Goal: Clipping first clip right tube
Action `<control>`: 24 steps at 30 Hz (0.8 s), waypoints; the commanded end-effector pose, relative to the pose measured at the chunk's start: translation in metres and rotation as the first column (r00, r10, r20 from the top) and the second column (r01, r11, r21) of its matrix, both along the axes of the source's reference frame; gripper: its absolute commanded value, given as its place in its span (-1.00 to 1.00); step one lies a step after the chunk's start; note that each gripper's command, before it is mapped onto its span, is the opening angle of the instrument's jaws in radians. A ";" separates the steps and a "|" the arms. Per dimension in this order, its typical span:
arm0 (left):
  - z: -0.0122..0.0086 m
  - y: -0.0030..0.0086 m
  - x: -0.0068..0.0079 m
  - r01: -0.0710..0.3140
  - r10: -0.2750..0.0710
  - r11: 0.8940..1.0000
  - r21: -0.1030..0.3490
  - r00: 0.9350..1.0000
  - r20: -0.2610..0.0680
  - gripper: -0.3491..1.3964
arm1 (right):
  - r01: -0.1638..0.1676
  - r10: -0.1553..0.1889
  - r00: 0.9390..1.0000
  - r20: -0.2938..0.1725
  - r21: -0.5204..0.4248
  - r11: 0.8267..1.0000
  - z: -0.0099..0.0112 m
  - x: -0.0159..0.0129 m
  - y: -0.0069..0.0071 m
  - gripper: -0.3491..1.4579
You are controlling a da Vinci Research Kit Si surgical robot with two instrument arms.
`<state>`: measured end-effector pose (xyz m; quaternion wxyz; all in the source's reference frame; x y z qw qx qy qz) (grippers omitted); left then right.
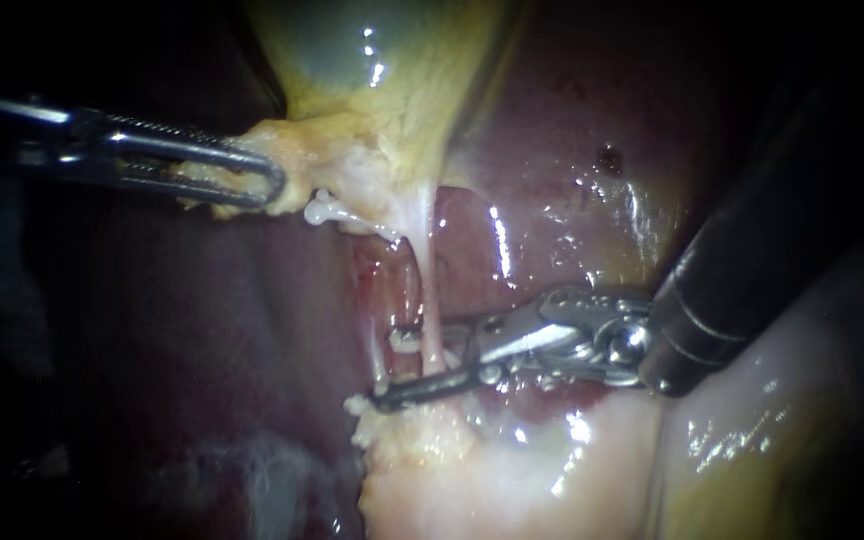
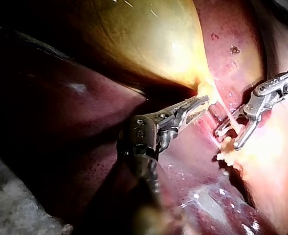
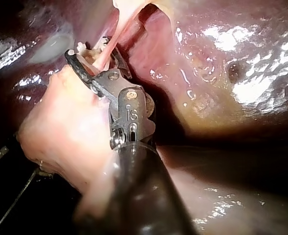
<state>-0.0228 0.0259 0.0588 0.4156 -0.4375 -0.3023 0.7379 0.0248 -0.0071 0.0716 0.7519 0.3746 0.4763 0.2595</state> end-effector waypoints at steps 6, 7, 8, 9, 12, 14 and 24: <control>0.0000 0.0000 0.0000 0.000 0.000 1.000 0.000 1.000 0.000 -1.00 | -0.005 0.006 0.999 -0.045 0.027 1.000 -0.0008 0.0001 -0.0004 -0.06; 0.0000 0.0000 0.0000 0.000 0.000 1.000 0.000 1.000 0.000 -1.00 | 0.000 0.002 0.999 -0.054 0.029 1.000 -0.0011 0.0002 -0.0005 -0.06; 0.0000 0.0000 0.0000 0.000 0.000 1.000 0.000 1.000 0.000 -1.00 | 0.007 -0.004 0.998 -0.065 0.031 0.999 -0.0016 0.0004 -0.0006 -0.06; 0.0000 0.0000 0.0000 0.000 0.000 1.000 0.000 1.000 0.000 -1.00 | 0.008 -0.005 0.997 -0.074 0.039 0.999 -0.0019 0.0005 -0.0007 -0.06; 0.0000 0.0000 0.0000 0.000 0.000 1.000 0.000 1.000 0.000 -1.00 | 0.018 -0.012 0.995 -0.103 0.057 0.998 -0.0032 0.0010 -0.0011 -0.06; 0.0000 0.0000 0.0000 0.000 0.000 1.000 0.000 1.000 0.000 -1.00 | 0.027 -0.020 0.993 -0.115 0.060 0.998 -0.0041 0.0014 -0.0013 -0.06; 0.0000 0.0000 0.0000 0.000 0.000 1.000 0.000 1.000 0.000 -1.00 | 0.030 -0.022 0.993 -0.119 0.063 0.998 -0.0057 0.0017 -0.0015 -0.07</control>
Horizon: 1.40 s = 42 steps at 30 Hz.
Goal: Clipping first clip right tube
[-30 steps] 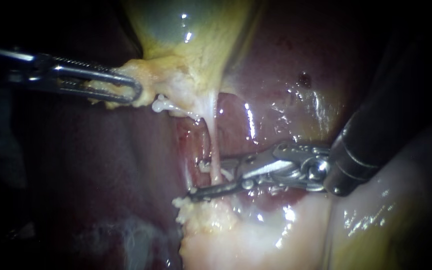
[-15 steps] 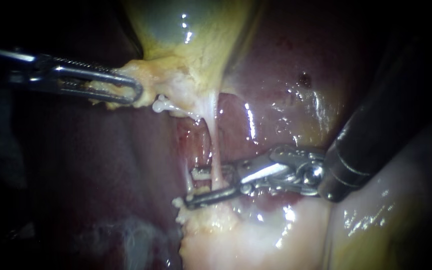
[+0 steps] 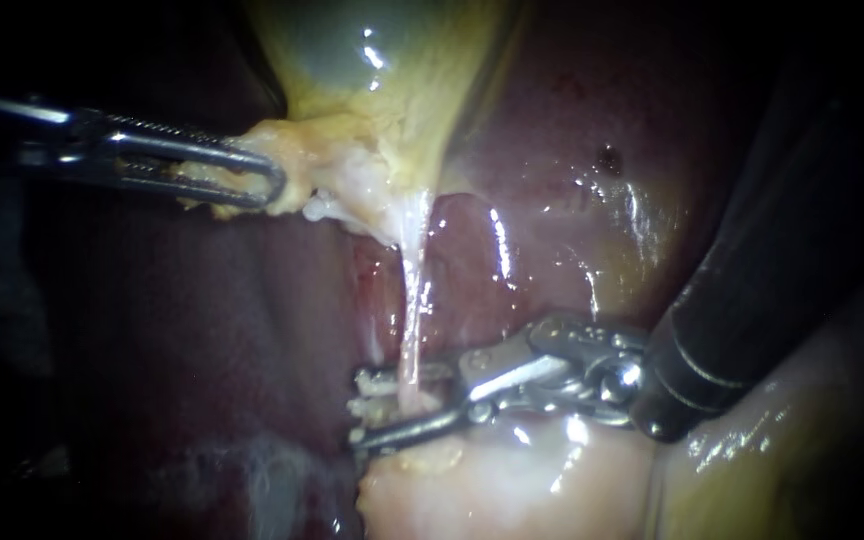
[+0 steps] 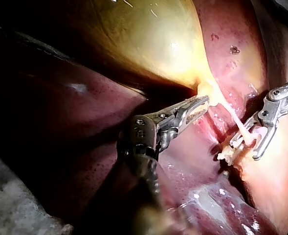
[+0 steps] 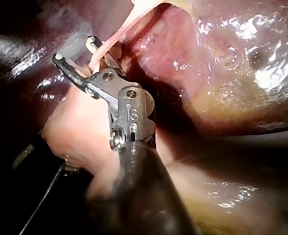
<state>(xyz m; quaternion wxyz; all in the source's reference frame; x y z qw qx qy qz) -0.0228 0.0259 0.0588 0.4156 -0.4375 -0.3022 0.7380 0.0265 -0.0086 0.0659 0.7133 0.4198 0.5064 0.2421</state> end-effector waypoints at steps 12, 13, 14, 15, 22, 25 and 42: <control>0.0000 0.0000 0.0000 0.000 0.000 1.000 0.000 1.000 0.000 -1.00 | -0.004 0.004 1.000 0.012 0.022 1.000 0.0000 -0.0003 0.0001 -0.26; 0.0000 0.0000 0.0000 0.000 0.000 1.000 0.000 1.000 0.000 -1.00 | -0.004 0.003 1.000 0.012 0.022 1.000 0.0000 -0.0003 0.0001 -0.28; 0.0000 0.0000 0.0000 0.000 0.000 1.000 0.000 1.000 0.000 -1.00 | -0.004 0.003 1.000 0.012 0.022 1.000 -0.0001 -0.0004 0.0001 -0.31; 0.0000 0.0000 0.0000 0.000 0.000 1.000 0.000 1.000 0.000 -1.00 | -0.003 0.003 1.000 0.012 0.022 1.000 -0.0001 -0.0004 0.0002 -0.35; 0.0001 0.0000 -0.0001 0.000 0.000 1.000 0.000 1.000 0.000 -1.00 | -0.002 0.002 1.000 0.011 0.026 1.000 -0.0003 -0.0008 0.0007 -0.65; 0.0001 0.0000 -0.0001 0.000 0.000 1.000 0.000 1.000 0.000 -1.00 | -0.002 0.002 1.000 0.010 0.026 1.000 -0.0002 -0.0010 0.0008 -0.78; 0.0004 0.0000 -0.0001 -0.002 0.002 1.000 0.000 1.000 0.001 -1.00 | 0.007 -0.013 0.997 0.072 0.086 0.996 -0.0001 -0.0022 0.0006 -1.00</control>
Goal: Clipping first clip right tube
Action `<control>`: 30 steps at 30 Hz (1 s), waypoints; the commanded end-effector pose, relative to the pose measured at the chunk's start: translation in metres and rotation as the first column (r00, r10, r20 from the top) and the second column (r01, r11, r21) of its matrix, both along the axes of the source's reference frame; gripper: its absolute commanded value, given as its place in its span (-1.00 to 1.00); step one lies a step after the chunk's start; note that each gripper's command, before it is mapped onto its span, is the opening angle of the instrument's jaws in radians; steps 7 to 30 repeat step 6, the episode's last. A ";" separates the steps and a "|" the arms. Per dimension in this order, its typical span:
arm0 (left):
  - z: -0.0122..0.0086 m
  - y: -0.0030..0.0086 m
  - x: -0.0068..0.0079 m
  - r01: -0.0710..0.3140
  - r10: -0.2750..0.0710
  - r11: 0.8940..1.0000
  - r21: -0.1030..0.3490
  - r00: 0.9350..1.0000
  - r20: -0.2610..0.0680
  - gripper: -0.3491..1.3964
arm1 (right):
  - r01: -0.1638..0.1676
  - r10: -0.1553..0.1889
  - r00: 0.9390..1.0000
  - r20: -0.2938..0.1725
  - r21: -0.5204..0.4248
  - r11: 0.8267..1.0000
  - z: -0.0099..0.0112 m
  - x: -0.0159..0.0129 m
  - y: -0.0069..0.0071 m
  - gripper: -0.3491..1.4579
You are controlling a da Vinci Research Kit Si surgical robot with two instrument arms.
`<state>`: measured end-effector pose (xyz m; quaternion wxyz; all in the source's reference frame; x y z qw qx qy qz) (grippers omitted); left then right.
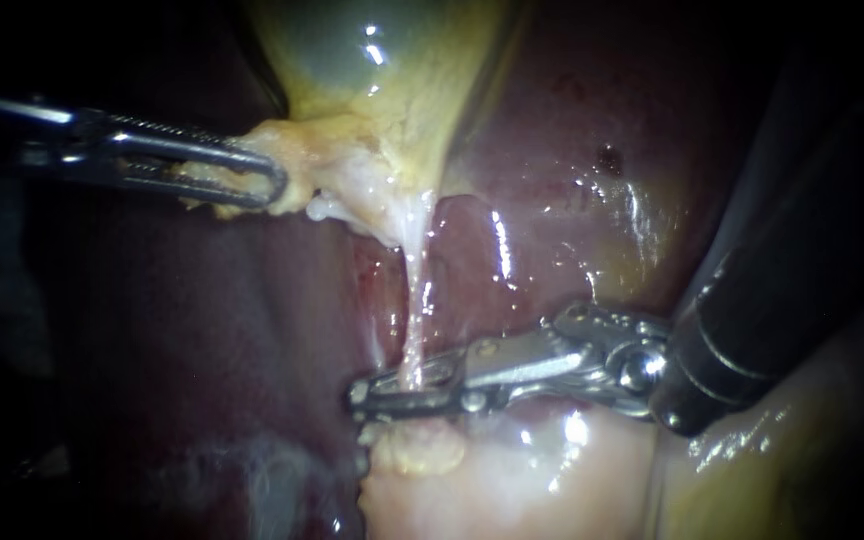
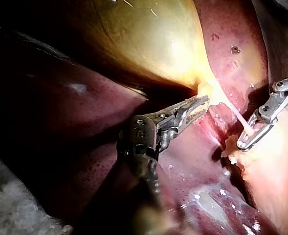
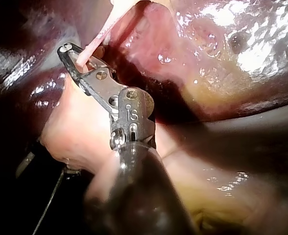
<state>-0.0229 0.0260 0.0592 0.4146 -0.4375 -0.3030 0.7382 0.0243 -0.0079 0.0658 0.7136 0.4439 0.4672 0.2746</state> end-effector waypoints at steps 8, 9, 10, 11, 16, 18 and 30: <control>0.0000 0.0000 0.0000 0.000 0.000 1.000 0.000 1.000 0.000 -1.00 | -0.001 0.001 1.000 0.003 0.004 1.000 0.0001 0.0000 -0.0001 -1.00; 0.0000 0.0000 0.0000 0.000 0.000 1.000 0.000 1.000 0.000 -1.00 | -0.001 0.001 1.000 0.003 0.004 1.000 0.0001 0.0000 -0.0001 -1.00; 0.0000 0.0000 0.0000 0.000 0.000 1.000 0.000 1.000 0.000 -1.00 | -0.001 0.001 1.000 0.003 0.004 1.000 0.0001 0.0000 -0.0001 -1.00; 0.0000 0.0000 0.0000 0.000 0.000 1.000 0.000 1.000 0.000 -1.00 | -0.001 0.001 1.000 0.003 0.004 1.000 0.0001 0.0000 -0.0001 -1.00; 0.0000 0.0000 0.0000 0.000 0.000 1.000 0.000 1.000 0.000 -1.00 | -0.001 0.001 1.000 0.003 0.004 1.000 0.0001 0.0000 -0.0001 -1.00; 0.0000 0.0000 0.0000 0.000 0.000 1.000 0.000 1.000 0.000 -1.00 | -0.001 0.001 1.000 0.003 0.004 1.000 0.0001 0.0000 -0.0001 -1.00; 0.0000 0.0000 0.0000 0.000 0.000 1.000 0.000 1.000 0.000 -1.00 | -0.001 0.001 1.000 0.003 0.004 1.000 0.0001 0.0000 -0.0001 -1.00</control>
